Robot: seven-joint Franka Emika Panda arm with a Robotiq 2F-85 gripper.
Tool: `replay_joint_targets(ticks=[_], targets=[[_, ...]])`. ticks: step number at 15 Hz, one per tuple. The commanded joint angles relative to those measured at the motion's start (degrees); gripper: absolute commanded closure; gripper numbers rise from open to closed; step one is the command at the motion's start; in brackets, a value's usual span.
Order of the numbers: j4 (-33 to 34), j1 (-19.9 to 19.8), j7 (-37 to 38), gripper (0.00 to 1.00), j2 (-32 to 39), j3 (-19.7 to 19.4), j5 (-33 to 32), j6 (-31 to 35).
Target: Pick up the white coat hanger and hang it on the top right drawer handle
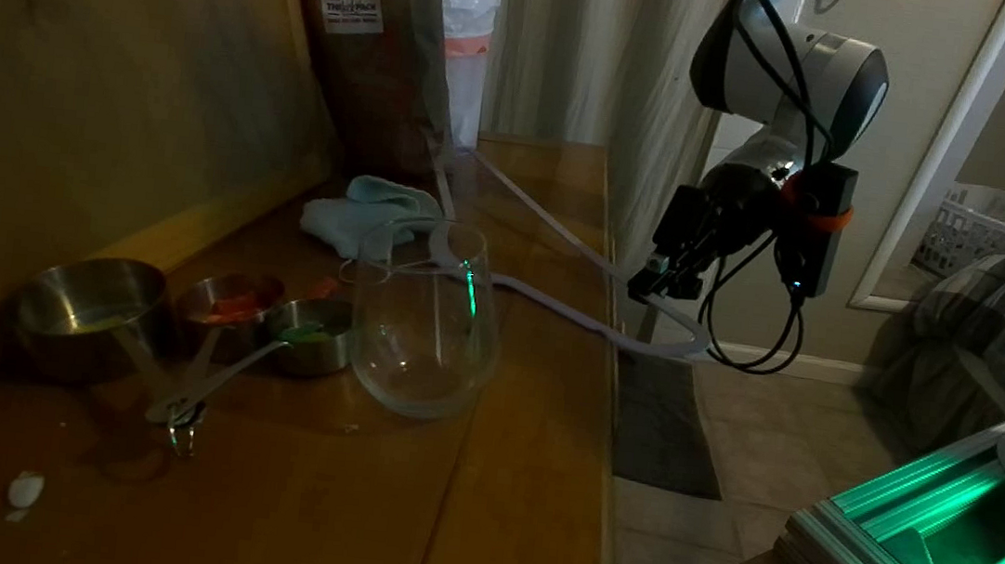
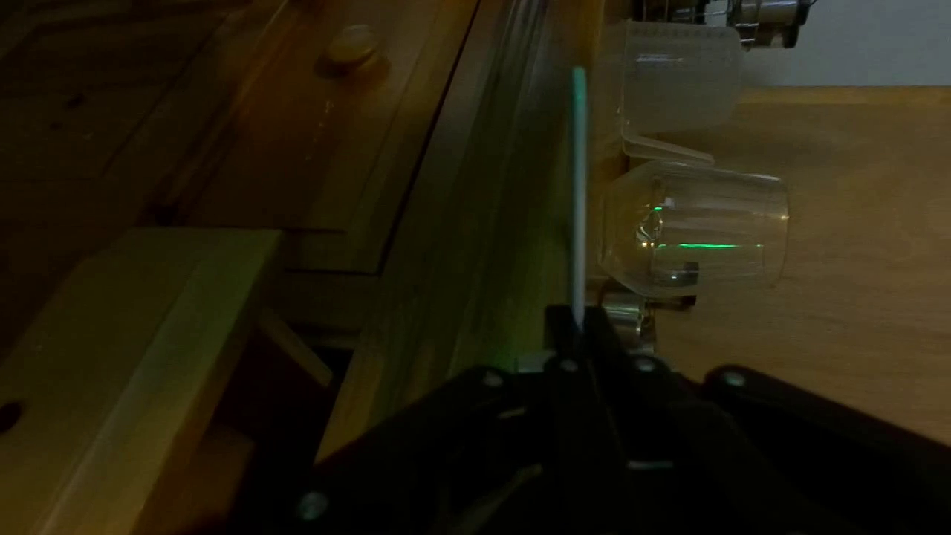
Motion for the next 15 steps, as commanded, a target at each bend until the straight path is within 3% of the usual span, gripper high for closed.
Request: replay_joint_targets(ticks=[1,7,12,13,14,15], targets=[[0.92,-0.44,-0.16,0.99,0.36,-0.09,-1.92,-2.25],[-4.6,-2.56,-6.92,0.99,-6.57,-2.08,-5.82,-6.96],[-11.22,-6.4,-11.0,0.99,-11.97,-6.07,-10.06,-9.34],[-7.31,-7.33,-11.03,0.99,-8.4,-6.79,-10.91,-10.21],[-8.09,-5.68,-10.16,0.95,-7.98,-5.23,-8.97,-8.28],[-8.05,-6.47,-10.35,0.95,-8.12,-5.9,-9.24,-8.54]])
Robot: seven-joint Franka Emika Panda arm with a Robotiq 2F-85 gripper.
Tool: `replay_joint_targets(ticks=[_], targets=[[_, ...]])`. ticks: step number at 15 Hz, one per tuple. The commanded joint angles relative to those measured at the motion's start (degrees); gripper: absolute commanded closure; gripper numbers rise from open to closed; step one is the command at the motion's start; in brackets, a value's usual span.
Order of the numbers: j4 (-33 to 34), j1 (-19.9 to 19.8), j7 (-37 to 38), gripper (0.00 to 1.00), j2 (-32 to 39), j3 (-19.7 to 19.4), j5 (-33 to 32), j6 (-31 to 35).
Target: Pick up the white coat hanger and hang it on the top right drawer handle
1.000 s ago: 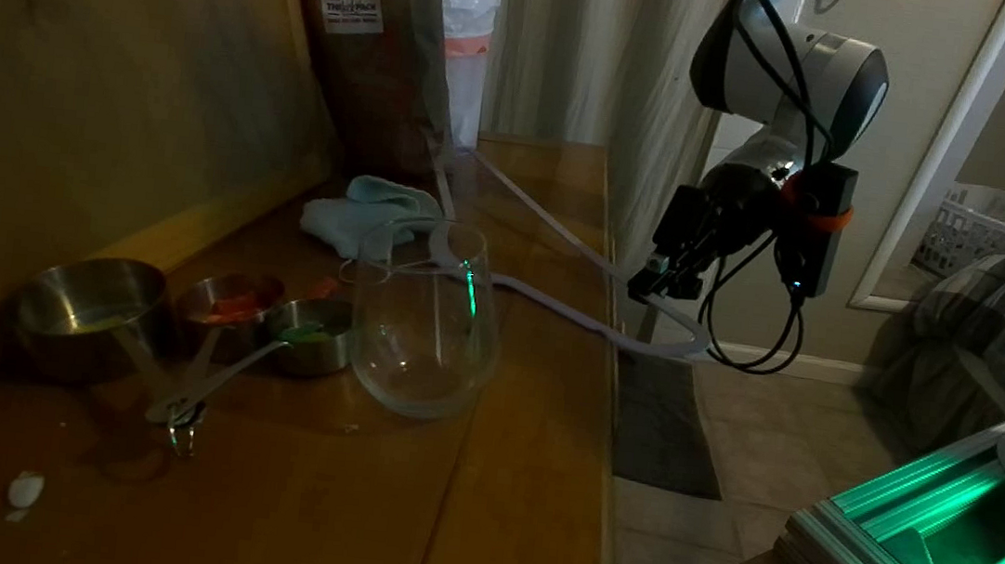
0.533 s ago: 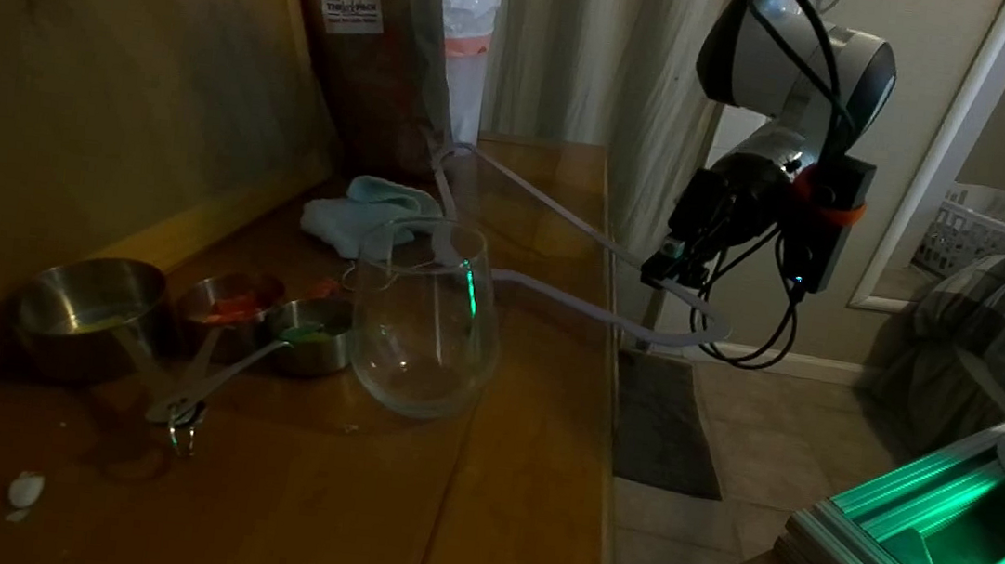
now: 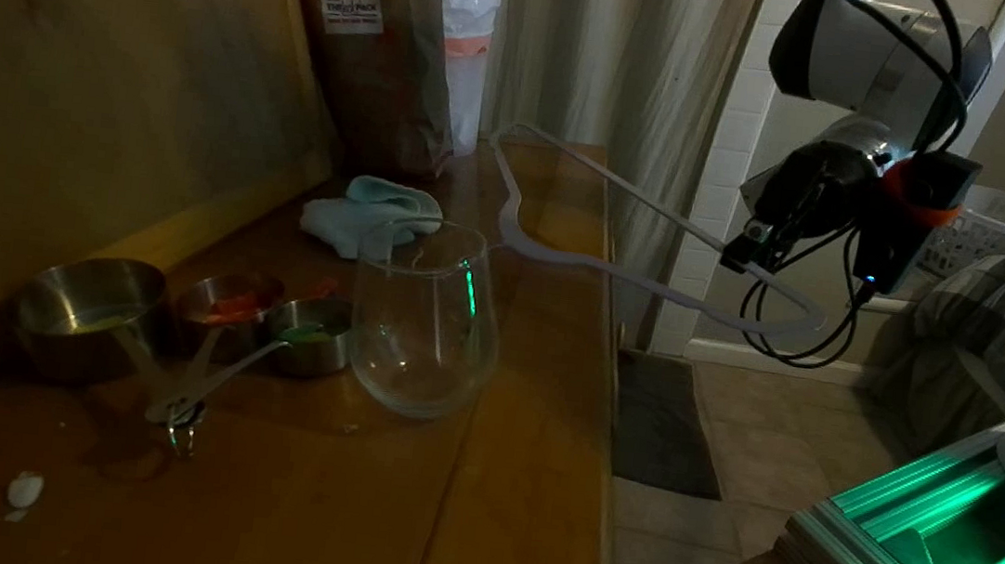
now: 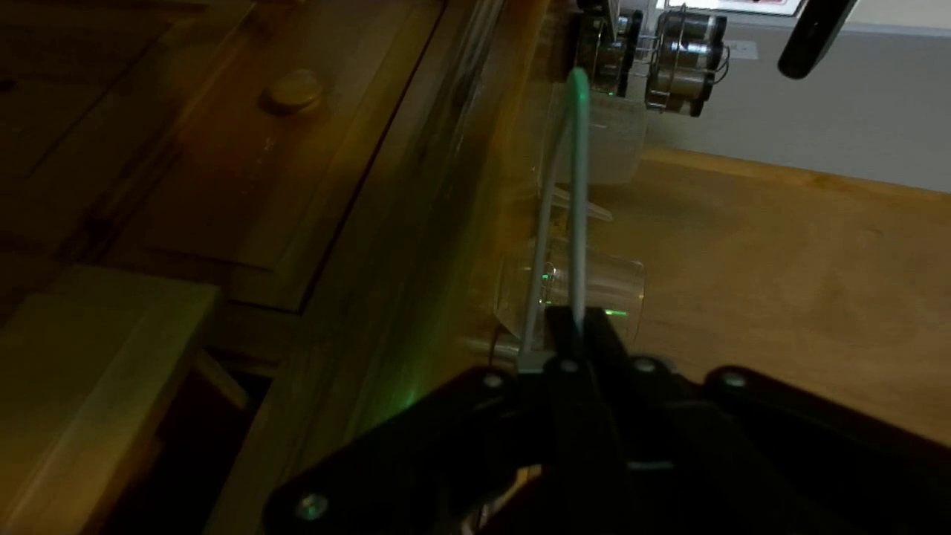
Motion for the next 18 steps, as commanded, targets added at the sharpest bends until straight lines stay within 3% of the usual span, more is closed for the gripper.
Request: replay_joint_targets(ticks=[1,7,13,18], targets=[[0.27,-0.87,-0.03,0.95,0.07,-0.12,-0.22,-0.2],[0.64,-1.27,1.25,0.99,-0.81,-0.61,-0.68,-0.27],[0.8,-6.65,0.1,0.99,-0.02,-5.55,-9.58,-11.16],[0.68,-13.61,-1.2,0.99,2.87,-12.42,-21.64,-13.29]])
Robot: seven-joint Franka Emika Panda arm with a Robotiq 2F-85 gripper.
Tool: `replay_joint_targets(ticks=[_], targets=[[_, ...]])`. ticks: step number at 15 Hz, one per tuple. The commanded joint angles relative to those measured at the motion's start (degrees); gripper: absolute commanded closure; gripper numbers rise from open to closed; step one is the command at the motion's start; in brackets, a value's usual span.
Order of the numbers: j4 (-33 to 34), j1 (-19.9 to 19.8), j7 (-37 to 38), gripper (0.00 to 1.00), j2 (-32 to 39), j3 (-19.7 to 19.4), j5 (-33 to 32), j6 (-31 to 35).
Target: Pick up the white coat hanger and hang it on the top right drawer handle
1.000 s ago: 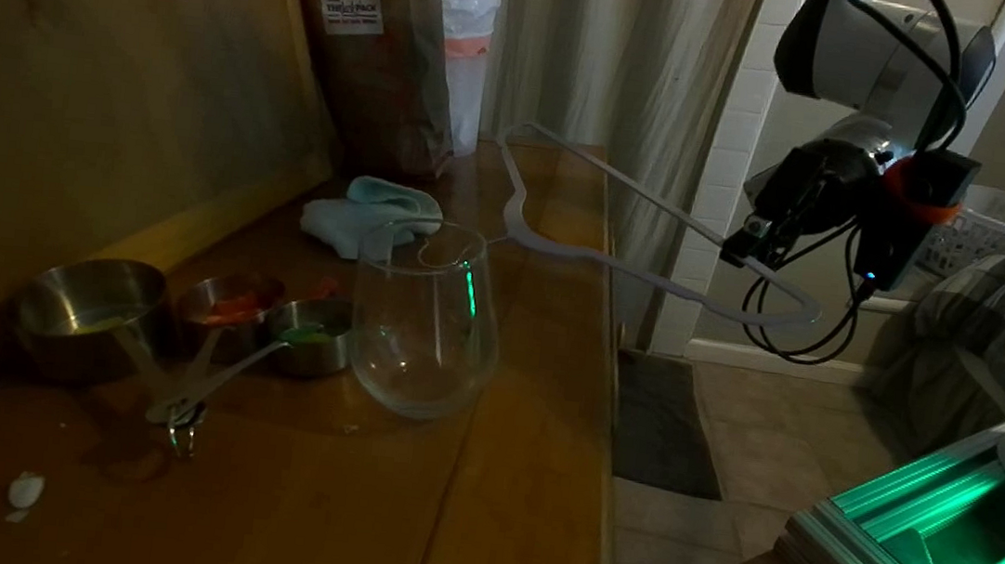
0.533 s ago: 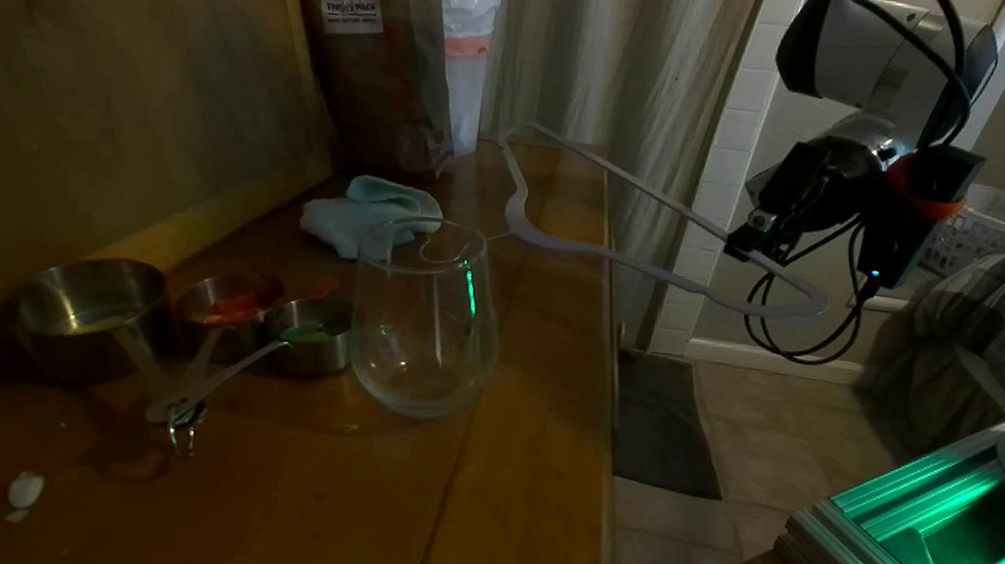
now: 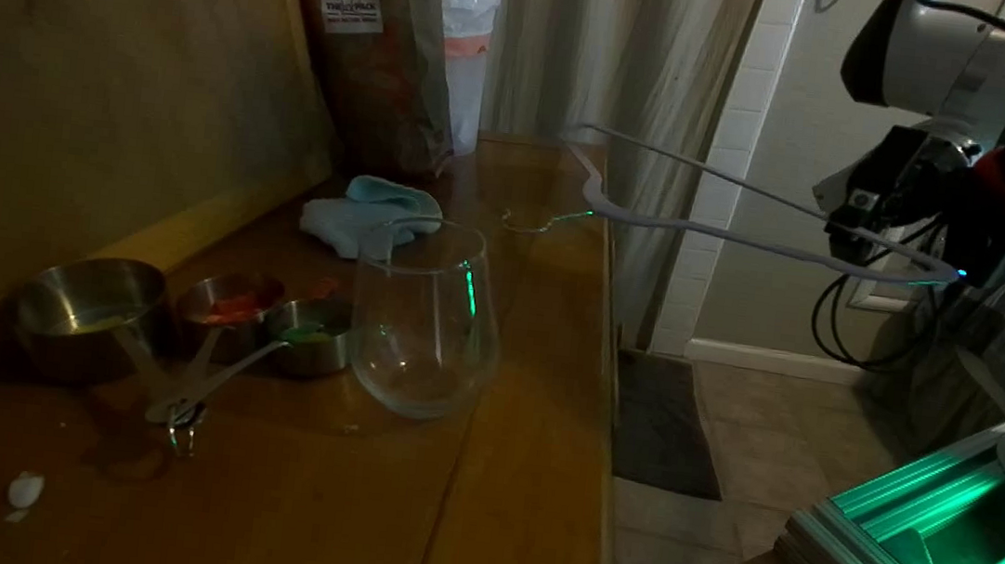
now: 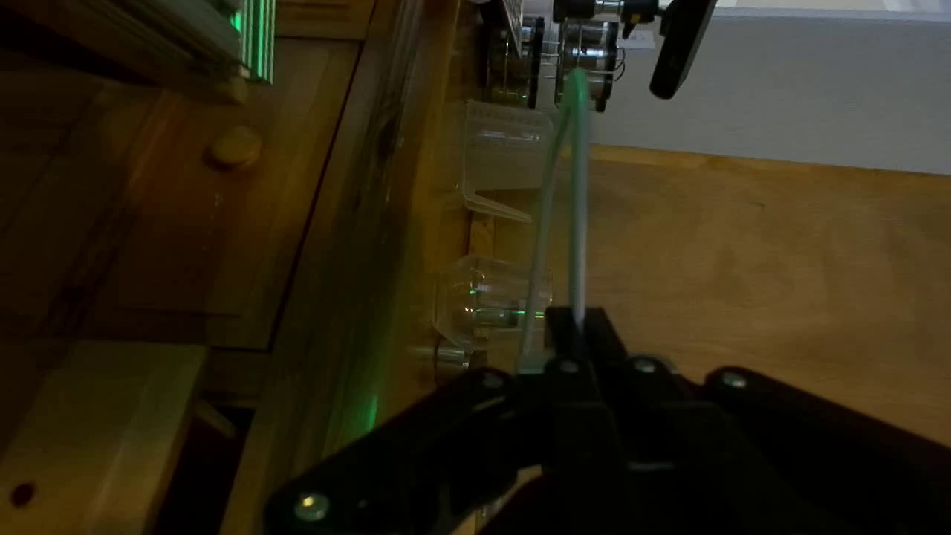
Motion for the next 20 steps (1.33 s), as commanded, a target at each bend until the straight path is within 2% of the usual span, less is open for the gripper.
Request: replay_joint_targets(ticks=[1,9,15,20], targets=[[0.05,-5.33,-2.14,0.99,2.47,-4.0,-8.4,-2.57],[2.52,-12.62,-6.48,0.99,6.27,-7.54,-20.77,-2.46],[7.44,-16.68,-6.39,0.99,10.47,-8.48,-21.69,-5.12],[9.88,-18.09,-5.01,0.99,14.74,-7.8,-20.69,-6.2]])
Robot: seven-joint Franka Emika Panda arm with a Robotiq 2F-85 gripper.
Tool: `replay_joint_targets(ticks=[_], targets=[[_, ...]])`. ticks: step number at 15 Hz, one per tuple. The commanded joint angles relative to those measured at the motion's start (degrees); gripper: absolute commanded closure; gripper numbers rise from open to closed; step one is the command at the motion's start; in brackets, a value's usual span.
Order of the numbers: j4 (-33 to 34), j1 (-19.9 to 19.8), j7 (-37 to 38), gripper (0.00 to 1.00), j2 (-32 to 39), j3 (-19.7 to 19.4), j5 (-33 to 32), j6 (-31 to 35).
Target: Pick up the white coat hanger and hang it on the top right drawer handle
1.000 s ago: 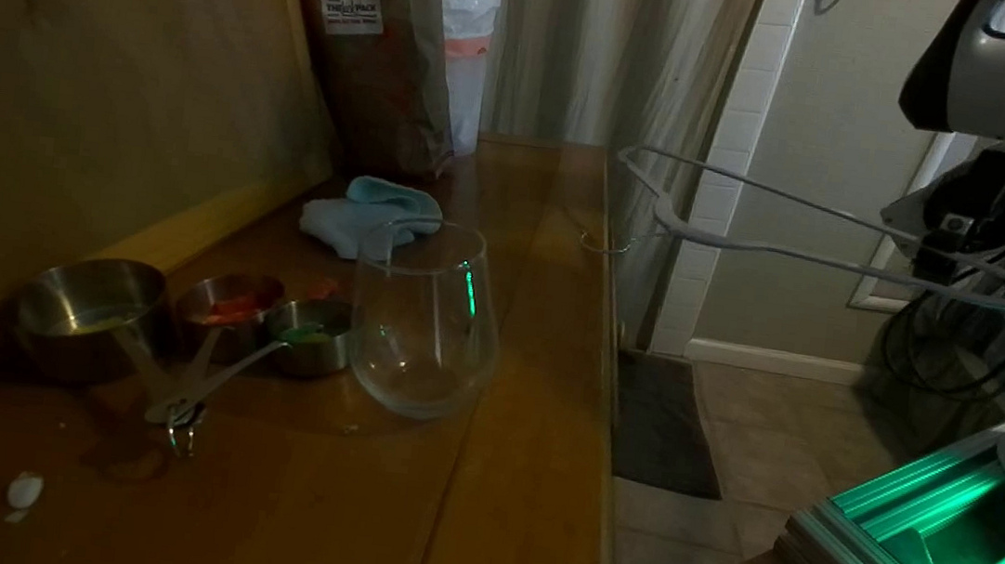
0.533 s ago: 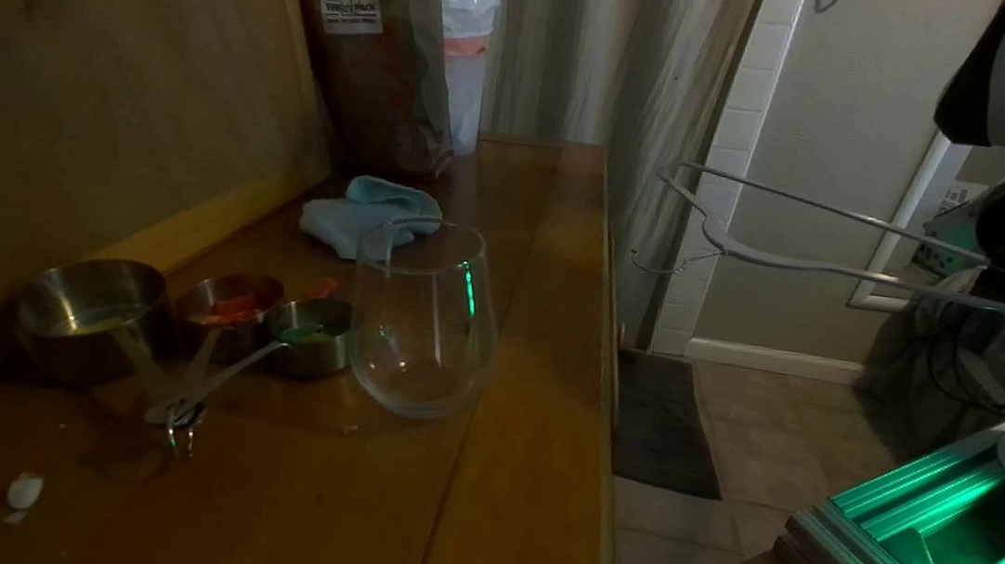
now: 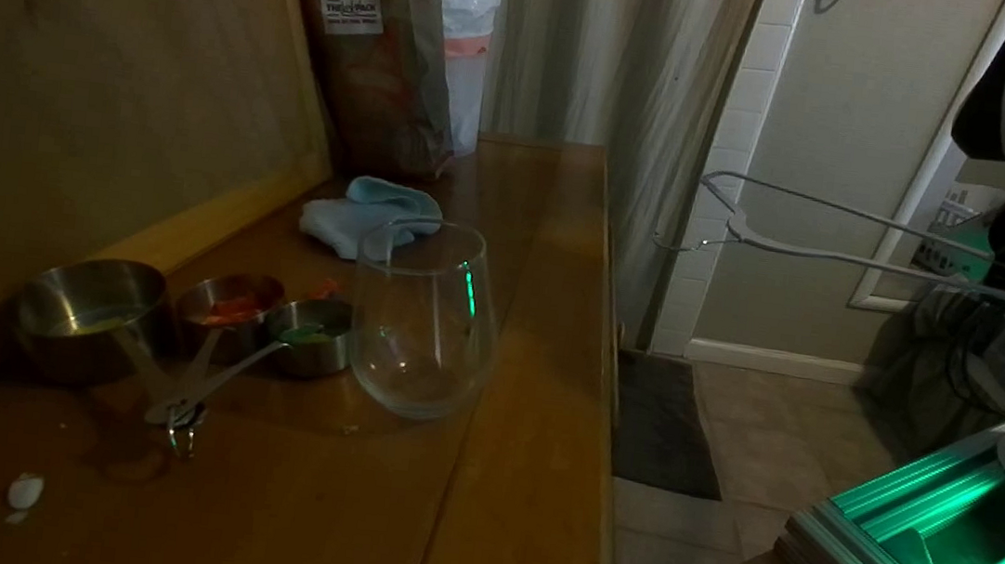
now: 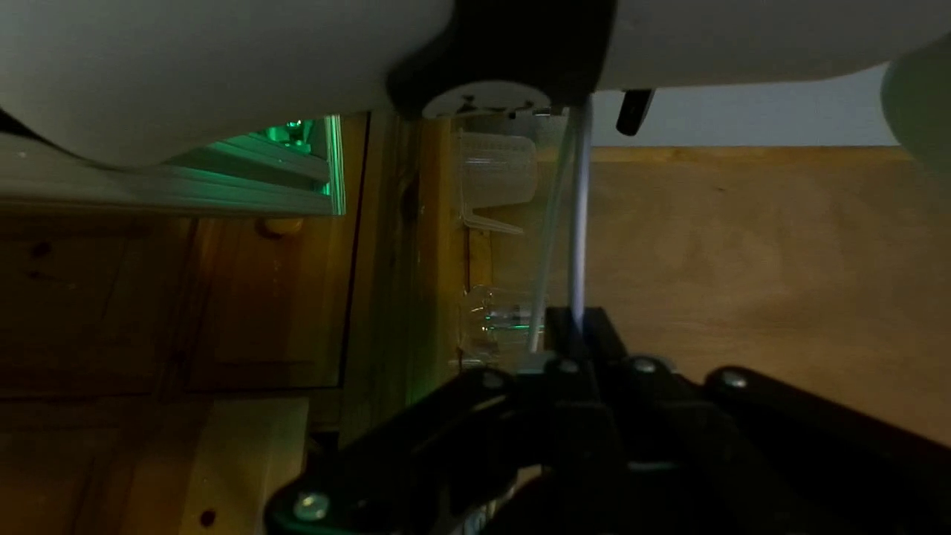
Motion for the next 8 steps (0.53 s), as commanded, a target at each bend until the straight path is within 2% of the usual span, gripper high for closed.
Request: replay_joint_targets(ticks=[1,8], targets=[[3.24,-1.55,0.18,0.99,4.35,0.23,-0.83,-1.71],[9.49,-3.25,0.9,0.99,12.74,2.56,2.17,-3.14]])
